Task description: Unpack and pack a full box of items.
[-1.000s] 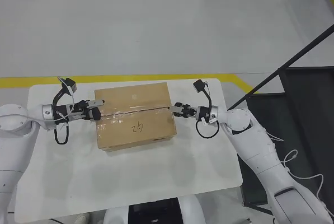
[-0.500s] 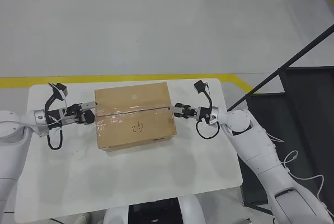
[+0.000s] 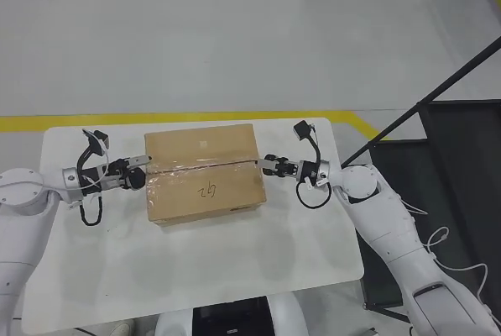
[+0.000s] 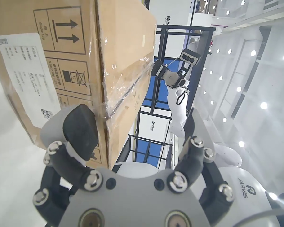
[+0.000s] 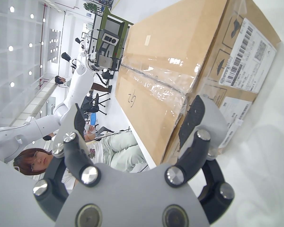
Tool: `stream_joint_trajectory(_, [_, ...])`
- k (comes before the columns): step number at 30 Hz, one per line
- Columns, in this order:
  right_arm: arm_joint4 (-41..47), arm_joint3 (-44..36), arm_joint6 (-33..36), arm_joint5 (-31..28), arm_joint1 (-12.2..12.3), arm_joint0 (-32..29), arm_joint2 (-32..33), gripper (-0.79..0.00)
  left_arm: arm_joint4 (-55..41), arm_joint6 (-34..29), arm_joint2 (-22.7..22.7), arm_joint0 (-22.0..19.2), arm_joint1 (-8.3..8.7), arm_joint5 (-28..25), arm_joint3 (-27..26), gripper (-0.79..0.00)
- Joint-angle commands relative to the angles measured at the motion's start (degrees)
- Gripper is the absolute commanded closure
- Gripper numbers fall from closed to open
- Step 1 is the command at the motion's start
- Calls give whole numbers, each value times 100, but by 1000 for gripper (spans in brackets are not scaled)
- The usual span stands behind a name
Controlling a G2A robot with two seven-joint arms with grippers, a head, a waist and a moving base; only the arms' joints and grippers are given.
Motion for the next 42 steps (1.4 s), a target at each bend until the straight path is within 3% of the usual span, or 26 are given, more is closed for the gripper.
stream_joint_trajectory(1, [-11, -7, -1, 4, 3, 0, 2, -785, -26, -25, 59, -60, -19, -33, 81, -785])
stream_joint_trajectory(10, [-17, -44, -10, 5, 19, -32, 15, -785, -453, -87, 122, -209, -91, -264, 515, -785])
stream_joint_trajectory(18, [-36, -77, -26, 19, 24, -42, -4, -785, -435, 141, 68, -161, -94, -340, 544, -785])
stream_joint_trajectory(36, [-75, -135, -23, 36, 51, -37, 19, -785, -547, 140, 536, -474, -296, -445, 1004, -785])
stream_joint_trajectory(42, [-81, -205, -8, 38, 64, -56, 36, -785, -646, 160, 355, -521, -275, -646, 1098, -785])
